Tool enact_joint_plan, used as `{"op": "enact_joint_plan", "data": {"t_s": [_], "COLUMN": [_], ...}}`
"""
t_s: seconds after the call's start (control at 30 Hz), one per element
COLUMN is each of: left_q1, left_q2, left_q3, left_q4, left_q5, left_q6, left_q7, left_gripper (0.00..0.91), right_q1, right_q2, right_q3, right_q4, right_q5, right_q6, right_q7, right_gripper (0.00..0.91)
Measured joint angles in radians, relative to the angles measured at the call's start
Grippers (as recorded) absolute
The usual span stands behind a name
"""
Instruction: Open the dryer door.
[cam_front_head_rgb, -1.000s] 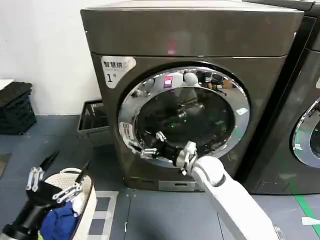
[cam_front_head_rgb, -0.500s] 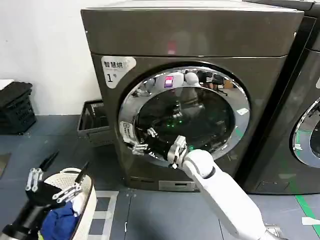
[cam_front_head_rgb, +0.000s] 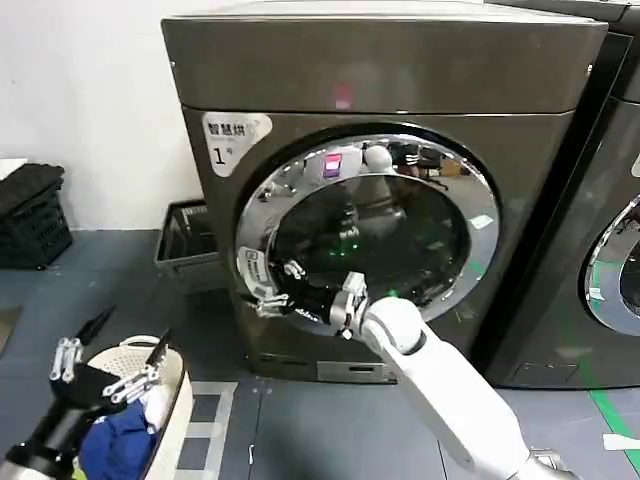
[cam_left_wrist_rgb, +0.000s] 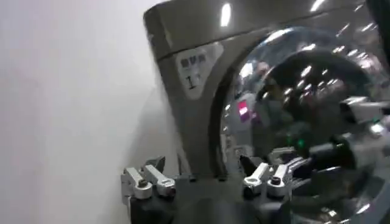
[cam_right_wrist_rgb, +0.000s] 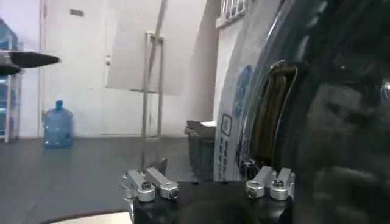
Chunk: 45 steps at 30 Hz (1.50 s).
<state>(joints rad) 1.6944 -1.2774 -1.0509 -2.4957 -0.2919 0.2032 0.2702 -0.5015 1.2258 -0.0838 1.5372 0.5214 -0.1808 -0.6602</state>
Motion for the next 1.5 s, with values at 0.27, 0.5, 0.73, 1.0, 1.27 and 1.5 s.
{"op": "enact_joint_plan", "data": {"t_s": [0.27,0.5,0.73,1.0,1.27,1.5], "left_q1": [-0.077,-0.150,-0.226,-0.327,-0.437,-0.590], "left_q2": [0.074,0.182,0.314,0.456,0.568,0.645], "left_q3": [0.013,0.018,0.053,0.132,0.243,0.416], "left_q4": [0.081,0.209,0.318,0.416,0.512,0.620], "left_q5": [-0.030,-0.178,-0.314,-0.456,-0.530,-0.557], "left_q6": [-0.058,-0.156,-0.163,-0.102,-0.102,-0.106], "left_q7": [-0.038,0.048,0.091,0.104,0.146,0.141], "left_gripper": [0.907,0.907,0.907,0.907,0.907,0.907], "right_q1": [-0.025,-0.059,-0.087,-0.112,-0.144,-0.177], "right_q2": [-0.045,-0.071,-0.096,-0.124,-0.167,-0.192], "right_q3": [0.017,0.036,0.053,0.079,0.100,0.117], "right_q4": [0.007,0.013,0.019,0.039,0.074,0.098], "right_q5": [0.002,-0.009,-0.007,0.041,0.054,0.064], "right_q6": [0.047,0.079,0.088,0.086,0.095,0.113], "right_q7": [-0.117,-0.220,-0.327,-0.414,-0.517,-0.590], "right_gripper": [0.907,0.907,0.907,0.907,0.907,0.907]}}
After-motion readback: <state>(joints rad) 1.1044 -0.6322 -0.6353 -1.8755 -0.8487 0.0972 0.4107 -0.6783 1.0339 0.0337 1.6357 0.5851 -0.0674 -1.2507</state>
